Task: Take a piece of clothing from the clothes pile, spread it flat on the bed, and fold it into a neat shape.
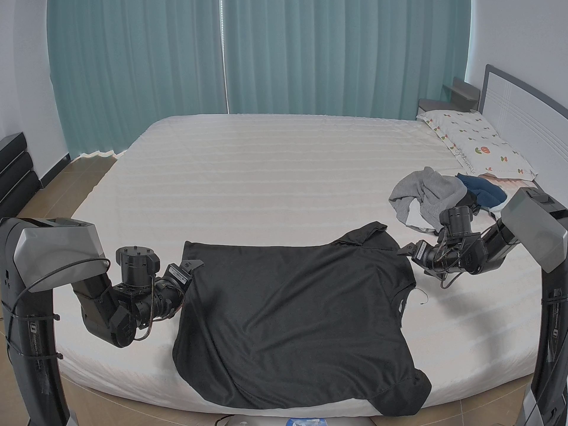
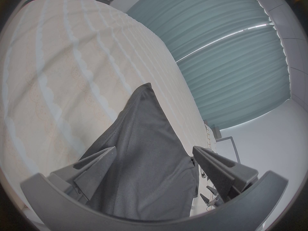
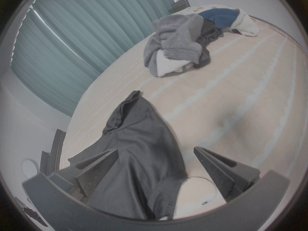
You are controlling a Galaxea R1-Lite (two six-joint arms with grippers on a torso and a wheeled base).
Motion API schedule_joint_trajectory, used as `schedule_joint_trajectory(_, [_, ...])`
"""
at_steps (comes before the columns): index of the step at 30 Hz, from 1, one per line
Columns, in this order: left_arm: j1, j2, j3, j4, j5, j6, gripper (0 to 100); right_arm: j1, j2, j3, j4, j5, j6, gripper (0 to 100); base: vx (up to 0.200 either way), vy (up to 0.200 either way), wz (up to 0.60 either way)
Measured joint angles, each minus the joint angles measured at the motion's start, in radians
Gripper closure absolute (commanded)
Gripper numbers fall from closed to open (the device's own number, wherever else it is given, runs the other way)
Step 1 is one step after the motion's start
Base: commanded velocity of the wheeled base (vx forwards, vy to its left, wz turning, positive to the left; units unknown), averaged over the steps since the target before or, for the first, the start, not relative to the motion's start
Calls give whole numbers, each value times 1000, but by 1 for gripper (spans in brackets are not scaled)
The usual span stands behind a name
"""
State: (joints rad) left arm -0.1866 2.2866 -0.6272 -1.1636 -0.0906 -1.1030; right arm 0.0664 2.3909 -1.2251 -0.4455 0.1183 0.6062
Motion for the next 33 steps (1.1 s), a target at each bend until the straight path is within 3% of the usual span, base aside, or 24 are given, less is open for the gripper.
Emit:
schedule_joint_trajectory(19, [-1, 0, 1, 0, 0, 2, 0, -4, 105, -53, -3, 28, 31, 0, 0, 0, 0])
schedule_joint_trajectory(20, [-1, 0, 1, 0, 0, 2, 0, -3, 114, -58, -4, 28, 35, 100, 0, 0, 0])
schedule_joint_trajectory(33, [0, 0, 1, 0, 0, 2, 0, -6, 142, -154, -11, -16, 65, 100, 0, 0, 0])
